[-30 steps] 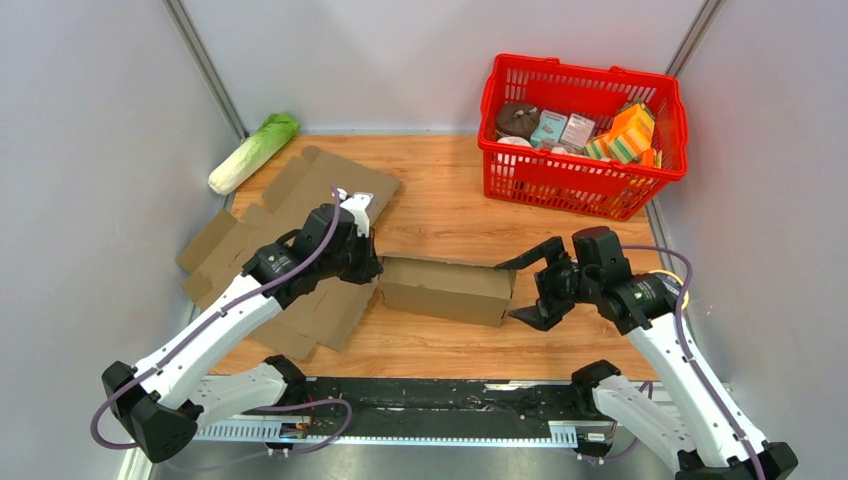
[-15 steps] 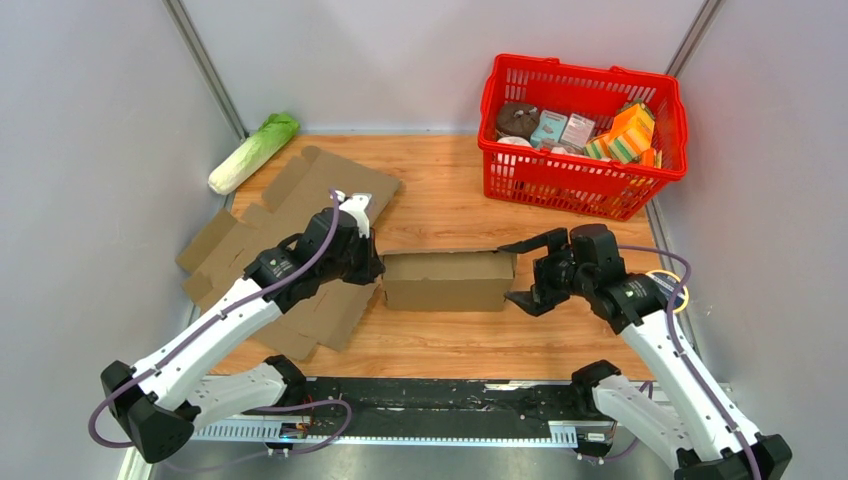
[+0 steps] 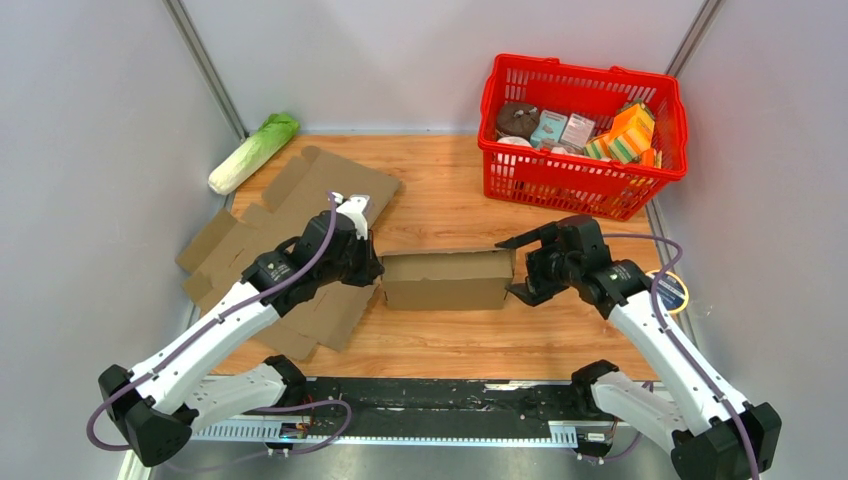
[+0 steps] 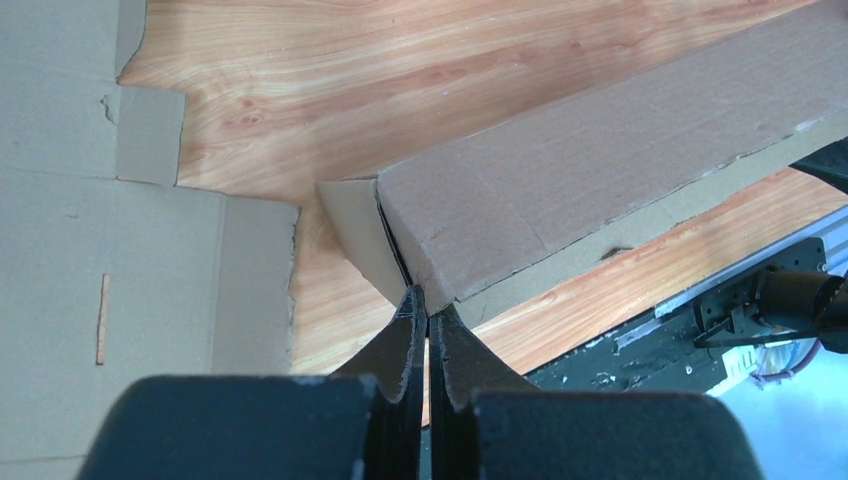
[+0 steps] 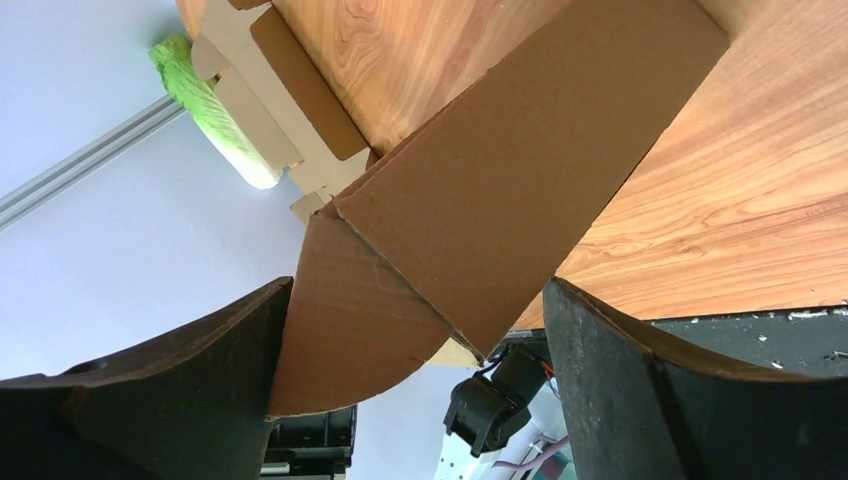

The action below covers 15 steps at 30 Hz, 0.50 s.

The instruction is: Fold the paper box

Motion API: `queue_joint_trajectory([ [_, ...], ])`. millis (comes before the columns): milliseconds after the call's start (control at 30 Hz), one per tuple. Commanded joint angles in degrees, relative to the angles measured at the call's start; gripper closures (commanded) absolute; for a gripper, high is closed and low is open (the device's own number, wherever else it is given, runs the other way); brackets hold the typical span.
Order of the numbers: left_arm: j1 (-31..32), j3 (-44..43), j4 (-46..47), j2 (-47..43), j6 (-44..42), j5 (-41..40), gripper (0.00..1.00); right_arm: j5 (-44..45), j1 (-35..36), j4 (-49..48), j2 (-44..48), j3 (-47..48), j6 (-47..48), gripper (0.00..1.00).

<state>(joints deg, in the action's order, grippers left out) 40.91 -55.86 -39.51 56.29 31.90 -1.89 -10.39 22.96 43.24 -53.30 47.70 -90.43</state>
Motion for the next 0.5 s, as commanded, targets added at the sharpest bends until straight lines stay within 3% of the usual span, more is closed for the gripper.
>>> queue_joint_trajectory([
  [0,0.2,0.7,1.0,-0.7,0.6,-0.4,1.00,0.6,0.8,-4.9,2.3,-0.9,-1.5,0.09],
  [200,0.2,0.7,1.6,-0.3,0.6,0.5,0.99,2.9,1.2,-3.3,2.2,0.8,1.0,0.09],
  [233,0.2,0.8,2.1,-0.3,0.5,1.6,0.94,2.8,1.2,-3.9,2.3,-0.1,1.1,0.20],
  [300,0.2,1.4,3.3,-0.9,-0.3,3.3,0.89,2.1,1.2,-8.8,2.8,-3.9,0.9,0.32],
  [400,0.2,2.0,4.2,-3.0,-2.4,6.9,0.69,0.1,1.2,-14.1,2.0,-6.7,0.7,0.36],
  [433,0.2,2.2,3.9,-4.0,-2.9,8.4,0.45,-0.3,1.2,-14.6,1.7,-7.3,1.0,0.35],
  [467,0.2,2.3,4.1,-6.1,-4.5,9.4,0.37,-0.3,1.2,-15.0,1.5,-7.4,1.4,0.34],
])
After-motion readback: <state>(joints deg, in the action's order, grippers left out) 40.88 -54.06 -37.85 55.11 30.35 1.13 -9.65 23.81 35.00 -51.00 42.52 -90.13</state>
